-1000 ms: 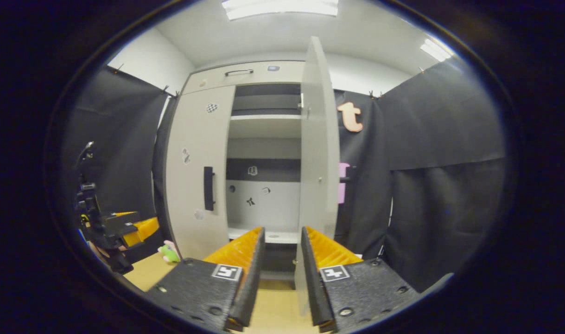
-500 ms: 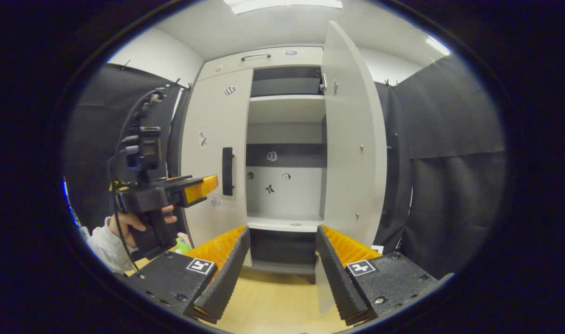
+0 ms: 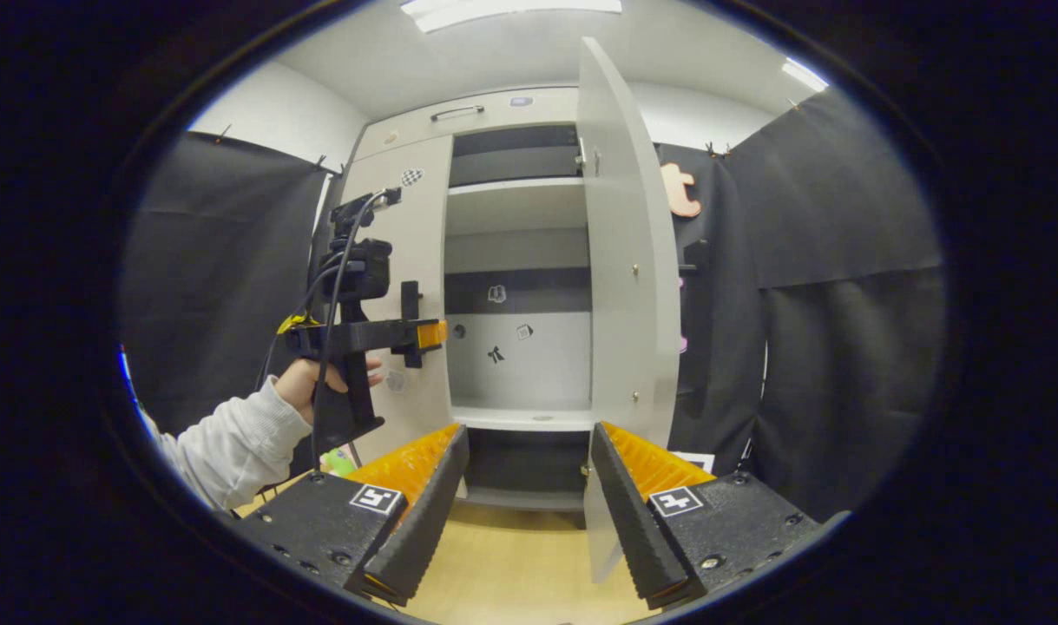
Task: Open the right door of the double-door shoe cabinet with the right hand, and open the left door with the left hand.
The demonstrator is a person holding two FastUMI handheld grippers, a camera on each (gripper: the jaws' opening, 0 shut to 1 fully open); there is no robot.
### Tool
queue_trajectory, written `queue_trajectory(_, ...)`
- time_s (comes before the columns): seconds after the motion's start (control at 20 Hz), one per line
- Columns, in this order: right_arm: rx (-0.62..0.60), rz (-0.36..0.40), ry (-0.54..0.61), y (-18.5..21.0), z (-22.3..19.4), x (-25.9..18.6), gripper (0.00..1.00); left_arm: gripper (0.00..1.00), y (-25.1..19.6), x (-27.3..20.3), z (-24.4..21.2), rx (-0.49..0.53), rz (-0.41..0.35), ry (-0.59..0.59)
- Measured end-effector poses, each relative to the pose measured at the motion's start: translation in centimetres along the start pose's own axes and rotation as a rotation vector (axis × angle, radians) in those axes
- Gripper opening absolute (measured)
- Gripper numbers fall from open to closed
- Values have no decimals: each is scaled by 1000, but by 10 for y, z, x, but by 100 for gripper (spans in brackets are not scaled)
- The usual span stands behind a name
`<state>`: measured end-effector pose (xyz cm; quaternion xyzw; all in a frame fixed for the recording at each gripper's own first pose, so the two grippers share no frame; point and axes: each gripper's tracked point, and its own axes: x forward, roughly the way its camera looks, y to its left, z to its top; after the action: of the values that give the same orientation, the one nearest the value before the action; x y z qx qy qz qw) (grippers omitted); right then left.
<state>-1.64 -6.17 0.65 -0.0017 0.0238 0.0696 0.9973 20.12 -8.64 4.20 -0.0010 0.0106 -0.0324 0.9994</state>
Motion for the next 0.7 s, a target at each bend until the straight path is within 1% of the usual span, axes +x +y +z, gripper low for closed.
queue_trajectory(0.05, 2, -1, 0, -1, 0, 0, 89, 94, 0, 1, 0, -4, 0, -3)
queue_trajectory(0.15, 4, 2, -5, -1, 2, 1, 89, 89, 1, 0, 1, -2, 1, -1)
queue_trajectory(0.2, 1, 5, -8, 0, 2, 2, 89, 89, 4, 0, 0, 3, 19, -4)
queue_trajectory(0.25, -1, 6, -8, 1, 2, 4, 89, 84, 10, 1, 1, 17, 45, -9)
queue_trajectory(0.3, -1, 11, -8, 3, 2, 5, 89, 84, 12, 2, 0, 18, 48, -4)
queue_trajectory(0.35, -1, 16, -7, 4, 2, 7, 89, 55, 11, -3, 2, 20, 39, -4)
queue_trajectory(0.4, -2, 18, -6, 5, 1, 7, 89, 55, 8, -1, 0, 22, 22, 2)
queue_trajectory(0.45, -4, 20, -2, 6, 0, 8, 89, 45, 3, -7, 2, 25, 14, 4)
queue_trajectory(0.5, -7, 20, -1, 7, 0, 8, 89, 27, 4, 3, 0, 33, 14, -2)
queue_trajectory(0.6, -12, 20, 0, 8, -1, 10, 89, 18, 4, 3, 0, 18, -8, -11)
queue_trajectory(0.65, -16, 17, 1, 8, -2, 11, 89, 12, 3, 1, 0, 13, -23, -10)
queue_trajectory(0.7, -19, 14, 4, 7, -3, 13, 89, 11, 4, 1, 0, 20, -31, -9)
